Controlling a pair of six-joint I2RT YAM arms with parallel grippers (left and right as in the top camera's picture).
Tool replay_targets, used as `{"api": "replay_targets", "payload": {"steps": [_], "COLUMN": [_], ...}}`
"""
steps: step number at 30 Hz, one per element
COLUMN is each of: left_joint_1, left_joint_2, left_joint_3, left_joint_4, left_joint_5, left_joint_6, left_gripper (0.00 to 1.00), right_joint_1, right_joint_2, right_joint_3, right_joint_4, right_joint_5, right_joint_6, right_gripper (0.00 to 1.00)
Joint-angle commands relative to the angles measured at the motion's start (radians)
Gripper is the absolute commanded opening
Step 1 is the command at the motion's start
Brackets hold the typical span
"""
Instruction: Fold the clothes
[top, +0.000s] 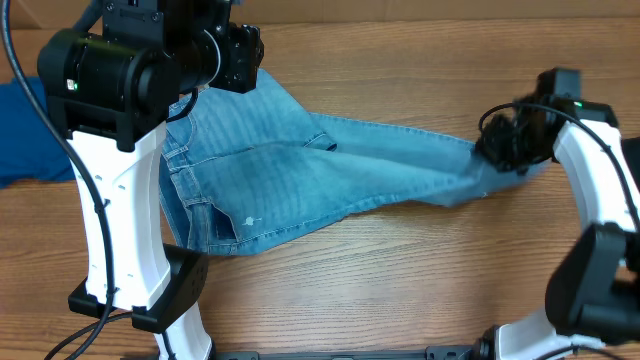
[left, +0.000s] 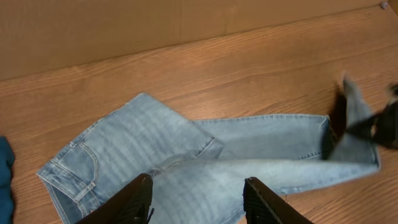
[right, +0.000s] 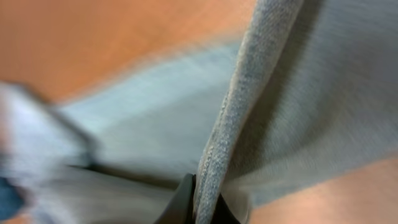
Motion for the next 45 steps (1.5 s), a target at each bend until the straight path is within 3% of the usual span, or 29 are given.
{"api": "replay_targets", "payload": {"steps": [1,5,9,10,11,12,13,19,21,23,25,29,31,34,39,42,45], "left_joint_1": [-0.001,-0.001,-0.001,-0.001,-0.001,-0.001,-0.001,-0.001,-0.001,-0.001,-0.001,-0.011,-0.026,-0.06,-0.142,-0.166,-0.169], "left_joint_2": [-0.024,-0.024,-0.024,-0.024,-0.024,-0.024,-0.024,-0.024,-0.024,-0.024,-0.024,-0.024,-0.024,-0.024,-0.041,-0.054,-0.062], "left_joint_3": [0.01,0.01,0.01,0.01,0.01,0.01,0.01,0.01,0.01,0.01,0.01,0.0,-0.016,-0.023,-0.02,-0.02,-0.02], "left_joint_4": [-0.001,-0.001,-0.001,-0.001,-0.001,-0.001,-0.001,-0.001,-0.001,-0.001,-0.001,-0.001,-0.001,-0.001,-0.001,-0.001,-0.001], "left_joint_5": [0.011,0.011,0.019,0.019,0.019,0.019,0.019,0.019,0.019,0.019,0.019,0.055,0.056,0.055,-0.021,-0.079,-0.095], "left_joint_6": [0.001,0.001,0.001,0.001,0.001,0.001,0.001,0.001,0.001,0.001,0.001,0.001,0.002,0.002,0.002,0.002,0.003], "left_gripper": [0.51,0.51,0.51,0.51,0.51,0.51,0.51,0.52,0.53,0.53,0.52,0.49,0.48,0.45,0.48,0.51,0.54], "right_joint_1": [-0.004,-0.004,-0.004,-0.004,-0.005,-0.005,-0.01,-0.113,-0.14,-0.144,-0.133,-0.094,-0.067,-0.024,0.011,-0.01,-0.02], "right_joint_2": [-0.168,-0.238,-0.237,-0.237,-0.237,-0.237,-0.237,-0.239,-0.25,-0.264,-0.266,-0.254,-0.232,-0.172,0.003,0.037,-0.001], "right_joint_3": [0.011,0.011,-0.017,-0.031,-0.048,-0.068,-0.088,-0.147,-0.147,-0.147,-0.147,-0.147,-0.147,-0.147,-0.147,-0.147,-0.147], "right_joint_4": [0.132,0.144,-0.055,-0.08,-0.1,-0.116,-0.13,-0.172,-0.152,-0.088,-0.046,0.076,0.152,0.23,0.271,0.167,0.022], "right_joint_5": [-0.146,-0.036,0.253,0.31,0.364,0.413,0.449,0.509,0.484,0.32,0.182,0.09,0.058,0.056,0.098,0.156,0.369], "right_joint_6": [0.04,0.098,0.109,0.109,0.11,0.11,0.115,0.137,0.085,-0.093,-0.176,-0.181,-0.181,-0.18,-0.144,-0.111,-0.04], "right_gripper": [0.04,0.04,0.05,0.11,0.26,0.35,0.35,0.33,0.33,0.34,0.34,0.34,0.24,0.17,0.04,0.04,0.04]}}
